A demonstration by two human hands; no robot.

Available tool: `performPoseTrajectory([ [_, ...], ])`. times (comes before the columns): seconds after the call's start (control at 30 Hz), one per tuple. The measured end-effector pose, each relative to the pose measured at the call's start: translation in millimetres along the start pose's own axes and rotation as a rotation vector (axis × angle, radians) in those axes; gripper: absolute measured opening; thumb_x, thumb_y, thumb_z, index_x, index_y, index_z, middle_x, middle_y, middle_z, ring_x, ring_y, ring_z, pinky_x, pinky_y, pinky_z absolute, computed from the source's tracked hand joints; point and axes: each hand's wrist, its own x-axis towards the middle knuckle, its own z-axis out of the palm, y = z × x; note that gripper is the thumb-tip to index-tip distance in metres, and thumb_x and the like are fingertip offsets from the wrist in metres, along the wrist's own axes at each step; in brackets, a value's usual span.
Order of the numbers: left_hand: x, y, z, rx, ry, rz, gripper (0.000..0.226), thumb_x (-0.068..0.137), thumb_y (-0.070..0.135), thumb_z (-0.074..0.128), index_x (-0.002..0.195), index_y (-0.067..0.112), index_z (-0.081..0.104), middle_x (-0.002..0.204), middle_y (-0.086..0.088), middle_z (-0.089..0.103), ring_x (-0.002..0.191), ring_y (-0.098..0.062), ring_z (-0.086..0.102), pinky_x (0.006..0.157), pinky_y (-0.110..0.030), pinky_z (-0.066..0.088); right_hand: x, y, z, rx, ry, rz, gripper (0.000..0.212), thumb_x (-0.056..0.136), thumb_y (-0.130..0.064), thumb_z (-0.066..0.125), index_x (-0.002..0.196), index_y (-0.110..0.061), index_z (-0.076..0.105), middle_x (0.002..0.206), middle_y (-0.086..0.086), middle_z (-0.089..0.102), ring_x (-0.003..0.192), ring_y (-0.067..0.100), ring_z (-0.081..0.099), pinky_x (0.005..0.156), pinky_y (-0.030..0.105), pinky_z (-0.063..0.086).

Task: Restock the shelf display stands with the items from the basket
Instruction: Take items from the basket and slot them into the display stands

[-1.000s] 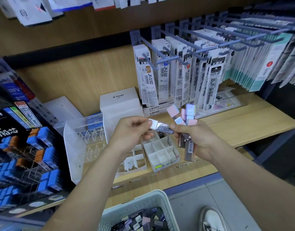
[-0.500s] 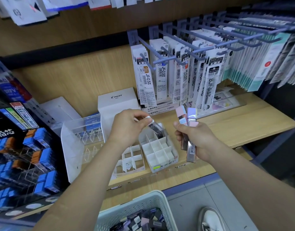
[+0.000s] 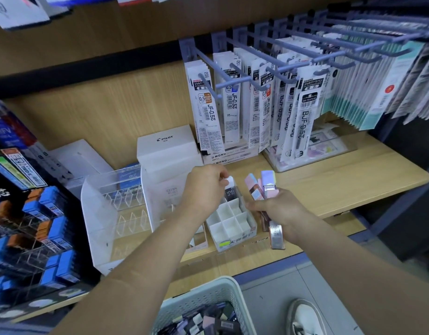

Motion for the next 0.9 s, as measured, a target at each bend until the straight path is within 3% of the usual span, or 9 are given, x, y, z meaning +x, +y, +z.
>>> performPoseTrajectory([
  [0.07, 0.2, -2.0, 2.6, 0.009, 0.0, 0.005, 0.014, 0.086, 0.013, 0.063, 0.096, 0.019, 0.071, 0.091, -0.003, 0.071, 0.086, -0.019, 0.065, 0.082, -0.028, 0.051, -0.4, 0.9, 0.6, -0.006, -0.002, 0.004, 0.02, 0.071, 0.0, 0.081, 0.081, -0.01, 0.066, 0.079, 0.014, 0.069, 0.071, 0.028, 0.063, 0.076, 0.042, 0.057],
  [0.2, 1.9, -5.3, 5.2, 0.108, -0.001, 0.051, 0.009, 0.087, 0.021, 0.063, 0.093, 0.02, 0.071, 0.088, -0.002, 0.071, 0.084, -0.02, 0.064, 0.078, -0.027, 0.051, -3.1, -0.2, 1.3, -0.017, -0.015, -0.01, 0.021, 0.074, 0.004, 0.077, 0.075, -0.01, 0.061, 0.063, 0.007, 0.06, 0.051, 0.018, 0.052, 0.048, 0.02, 0.044],
  [0.37, -4.4, -5.7, 0.8, 0.152, 0.026, 0.071, 0.012, 0.089, 0.023, 0.06, 0.093, 0.019, 0.072, 0.087, 0.0, 0.072, 0.084, -0.019, 0.064, 0.077, -0.029, 0.051, -9.2, -8.7, -1.2, -0.045, -0.004, -0.069, 0.018, 0.078, -0.005, 0.078, 0.077, -0.009, 0.06, 0.058, 0.007, 0.058, 0.046, 0.016, 0.049, 0.045, 0.023, 0.04],
  [0.47, -13.4, 7.5, -13.3, -0.193, 0.056, -0.017, 0.013, 0.089, 0.024, 0.062, 0.087, 0.018, 0.073, 0.079, 0.001, 0.071, 0.071, -0.016, 0.065, 0.073, -0.029, 0.053, -17.7, -24.5, -2.5, -0.066, -0.099, -0.133, 0.014, 0.082, -0.014, 0.076, 0.08, -0.009, 0.063, 0.058, 0.007, 0.057, 0.048, 0.017, 0.05, 0.049, 0.028, 0.04],
  [0.57, -28.9, 25.2, -35.6, -0.785, -0.146, -0.226, 0.016, 0.086, 0.03, 0.067, 0.09, 0.015, 0.071, 0.077, -0.007, 0.069, 0.058, -0.018, 0.061, 0.06, -0.03, 0.057, -34.4, -42.6, 2.7, -0.074, -0.23, -0.145, 0.014, 0.084, -0.017, 0.074, 0.077, -0.01, 0.064, 0.058, 0.007, 0.055, 0.05, 0.02, 0.055, 0.049, 0.025, 0.044],
  [0.63, -38.9, 28.5, -48.4, -0.914, -0.217, -0.261, 0.02, 0.083, 0.029, 0.068, 0.091, 0.011, 0.067, 0.074, -0.007, 0.068, 0.057, -0.016, 0.06, 0.056, -0.025, 0.055, -47.0, -50.2, 9.6, -0.057, -0.316, -0.092, 0.014, 0.084, -0.02, 0.074, 0.079, -0.012, 0.064, 0.056, 0.006, 0.055, 0.052, 0.022, 0.06, 0.046, 0.024, 0.045],
  [0.73, -50.2, 25.6, -66.2, -1.038, -0.198, -0.288, 0.014, 0.083, 0.019, 0.069, 0.089, 0.007, 0.063, 0.069, -0.005, 0.069, 0.058, -0.014, 0.062, 0.054, -0.02, 0.053, -62.2, -55.2, 21.7, -0.049, -0.425, -0.003, 0.021, 0.083, -0.033, 0.073, 0.083, -0.016, 0.061, 0.056, 0.004, 0.053, 0.052, 0.02, 0.061, 0.044, 0.022, 0.044],
  [0.83, -55.3, 20.0, -79.7, -1.12, -0.135, -0.306, 0.014, 0.086, 0.009, 0.064, 0.099, 0.007, 0.061, 0.068, -0.007, 0.069, 0.055, -0.013, 0.063, 0.054, -0.02, 0.053, -69.9, -59.3, 31.9, 0.022, -0.508, 0.093, 0.039, 0.074, -0.054, 0.069, 0.084, -0.018, 0.058, 0.059, 0.002, 0.052, 0.046, 0.014, 0.051, 0.042, 0.02, 0.04],
  [0.9, -56.1, 13.9, -86.7, -1.147, -0.064, -0.317, 0.017, 0.086, 0.006, 0.064, 0.101, 0.015, 0.059, 0.068, -0.005, 0.07, 0.053, -0.012, 0.062, 0.053, -0.019, 0.053, -72.3, -61.3, 35.1, 0.09, -0.538, 0.1, 0.035, 0.074, -0.051, 0.068, 0.082, -0.018, 0.059, 0.063, 0.002, 0.054, 0.041, 0.01, 0.042, 0.037, 0.017, 0.033],
])
